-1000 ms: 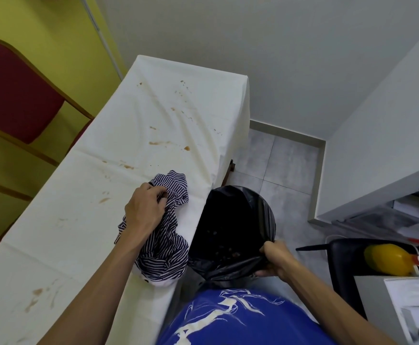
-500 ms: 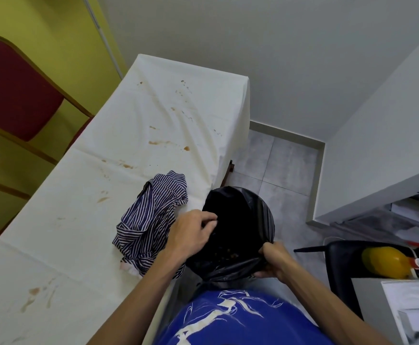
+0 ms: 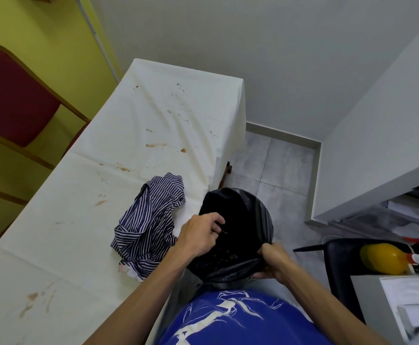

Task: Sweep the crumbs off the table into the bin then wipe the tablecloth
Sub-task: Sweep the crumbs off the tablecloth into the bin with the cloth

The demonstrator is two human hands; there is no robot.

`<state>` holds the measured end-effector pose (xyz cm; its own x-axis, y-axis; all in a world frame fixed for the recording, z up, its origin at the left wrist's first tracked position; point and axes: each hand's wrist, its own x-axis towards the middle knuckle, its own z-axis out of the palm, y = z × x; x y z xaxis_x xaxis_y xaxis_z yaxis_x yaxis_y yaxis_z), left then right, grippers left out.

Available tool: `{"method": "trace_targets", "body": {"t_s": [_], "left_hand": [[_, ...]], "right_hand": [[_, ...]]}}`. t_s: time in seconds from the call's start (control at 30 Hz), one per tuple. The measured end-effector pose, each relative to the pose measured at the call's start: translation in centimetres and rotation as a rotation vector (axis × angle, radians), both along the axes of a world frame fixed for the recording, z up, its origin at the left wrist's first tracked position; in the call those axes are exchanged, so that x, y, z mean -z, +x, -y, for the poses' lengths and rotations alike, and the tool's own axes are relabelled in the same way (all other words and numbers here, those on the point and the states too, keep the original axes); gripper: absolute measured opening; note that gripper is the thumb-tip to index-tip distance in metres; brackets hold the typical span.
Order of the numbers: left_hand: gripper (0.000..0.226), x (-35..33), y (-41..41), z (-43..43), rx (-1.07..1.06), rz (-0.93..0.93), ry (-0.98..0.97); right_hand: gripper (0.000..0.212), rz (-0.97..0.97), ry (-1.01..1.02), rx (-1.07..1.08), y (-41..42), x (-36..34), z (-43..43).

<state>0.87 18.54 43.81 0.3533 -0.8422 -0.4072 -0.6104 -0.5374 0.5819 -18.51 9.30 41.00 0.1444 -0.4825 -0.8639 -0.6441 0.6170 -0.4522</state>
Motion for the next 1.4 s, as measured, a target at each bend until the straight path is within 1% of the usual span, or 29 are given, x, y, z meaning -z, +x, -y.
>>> {"method": "trace_targets", "body": {"t_s": [0.1, 0.17, 0.5, 0.6, 0.67, 0.77, 0.9, 1.0, 1.17, 1.3, 1.33, 1.4], "left_hand": [[0.033, 0.0, -0.2, 0.2, 0.028, 0.074, -0.002], [0.035, 0.1, -0.4, 0.3, 0.022, 0.105, -0.005], [0.021, 1.5, -0.8, -0.2, -0.015, 0.116, 0.006], [0.017, 1.6, -0.8, -0.4, -0.057, 0.132, -0.004], [0.016, 1.6, -0.7, -0.6, -0.088, 0.118, -0.009], [0.014, 1.9, -0.6, -0.9, -0.135, 0.051, -0.020], [0.020, 2.5, -0.3, -1.2, -0.101, -0.014, -0.011], [0.015, 2.9, -0.8, -0.7, -0.108, -0.039, -0.019], [0.005, 3.2, -1.5, 0.4, -0.188, -0.078, -0.032], [0.026, 3.7, -1.6, 1.9, -0.201, -0.111, -0.025], [0.026, 3.8, -1.6, 2.3, -0.227, -0.103, -0.021], [0.018, 4.3, -1.7, 3.2, -0.316, -0.062, -0.012]], "right_hand": [[0.014, 0.010, -0.007, -0.003, -0.1, -0.1, -0.1], [0.014, 0.011, -0.010, -0.003, -0.2, -0.1, -0.3], [0.013, 0.035, -0.015, -0.008, -0.8, -0.3, -0.9], [0.013, 0.037, -0.016, -0.006, -0.9, -0.5, -0.9], [0.014, 0.033, -0.012, -0.001, -1.0, -0.5, -1.0], [0.014, 0.032, -0.012, 0.009, -1.2, -0.5, -1.2], [0.015, 0.029, 0.012, 0.025, -1.1, -0.5, -1.5], [0.014, 0.022, 0.023, 0.034, -1.5, -0.6, -1.3], [0.011, 0.033, 0.043, 0.060, -2.3, 0.4, 0.4], [0.018, 0.055, 0.067, 0.075, -2.7, 1.5, 2.9], [0.018, 0.057, 0.078, 0.071, -2.8, 1.8, 3.6], [0.018, 0.048, 0.108, 0.064, -2.8, 2.2, 5.0]]}}
